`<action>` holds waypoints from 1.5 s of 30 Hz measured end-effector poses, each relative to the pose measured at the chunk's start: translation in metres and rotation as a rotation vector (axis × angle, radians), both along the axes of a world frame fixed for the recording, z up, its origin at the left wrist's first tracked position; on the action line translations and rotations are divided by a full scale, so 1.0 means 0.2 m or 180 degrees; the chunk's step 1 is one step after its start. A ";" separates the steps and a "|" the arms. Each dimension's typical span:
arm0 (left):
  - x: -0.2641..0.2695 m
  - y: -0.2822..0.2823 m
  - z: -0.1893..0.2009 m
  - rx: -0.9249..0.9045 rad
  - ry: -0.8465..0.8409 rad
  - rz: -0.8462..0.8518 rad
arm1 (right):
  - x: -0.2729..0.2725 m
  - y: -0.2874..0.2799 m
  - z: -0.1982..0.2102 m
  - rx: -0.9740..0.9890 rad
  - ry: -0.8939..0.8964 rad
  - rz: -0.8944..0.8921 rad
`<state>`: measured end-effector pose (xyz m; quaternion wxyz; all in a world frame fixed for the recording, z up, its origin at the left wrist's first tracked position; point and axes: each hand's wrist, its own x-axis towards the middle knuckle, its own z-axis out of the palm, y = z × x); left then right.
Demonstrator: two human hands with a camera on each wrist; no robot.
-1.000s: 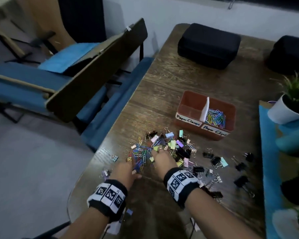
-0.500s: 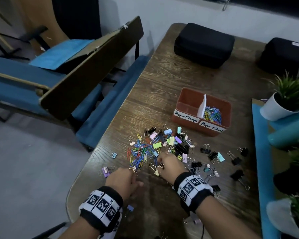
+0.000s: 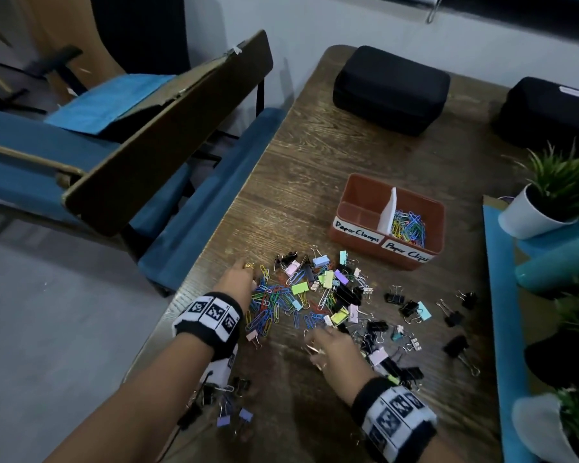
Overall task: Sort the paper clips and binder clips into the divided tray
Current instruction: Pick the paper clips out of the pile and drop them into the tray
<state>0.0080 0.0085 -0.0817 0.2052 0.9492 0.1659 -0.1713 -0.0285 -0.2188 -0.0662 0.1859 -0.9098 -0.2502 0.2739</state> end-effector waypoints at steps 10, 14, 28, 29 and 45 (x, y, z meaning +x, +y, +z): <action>0.01 -0.02 -0.04 -0.0029 0.0075 0.0445 | 0.14 0.11 0.10 0.0059 -0.0479 -0.0245; -0.03 0.03 -0.02 -0.0050 -0.0112 0.0706 | 0.29 0.27 0.05 -0.0348 -0.0702 0.0272; -0.37 -0.15 0.01 0.0009 0.0462 -0.0036 | 0.27 0.20 0.04 -0.0343 -0.0700 0.0504; -0.37 -0.16 0.02 0.0031 0.0519 -0.0037 | 0.24 0.18 0.06 -0.0182 -0.0602 0.0399; -0.38 -0.34 0.07 0.0083 0.0126 -0.0977 | 0.02 -0.17 -0.01 -0.0807 -0.0308 -0.0453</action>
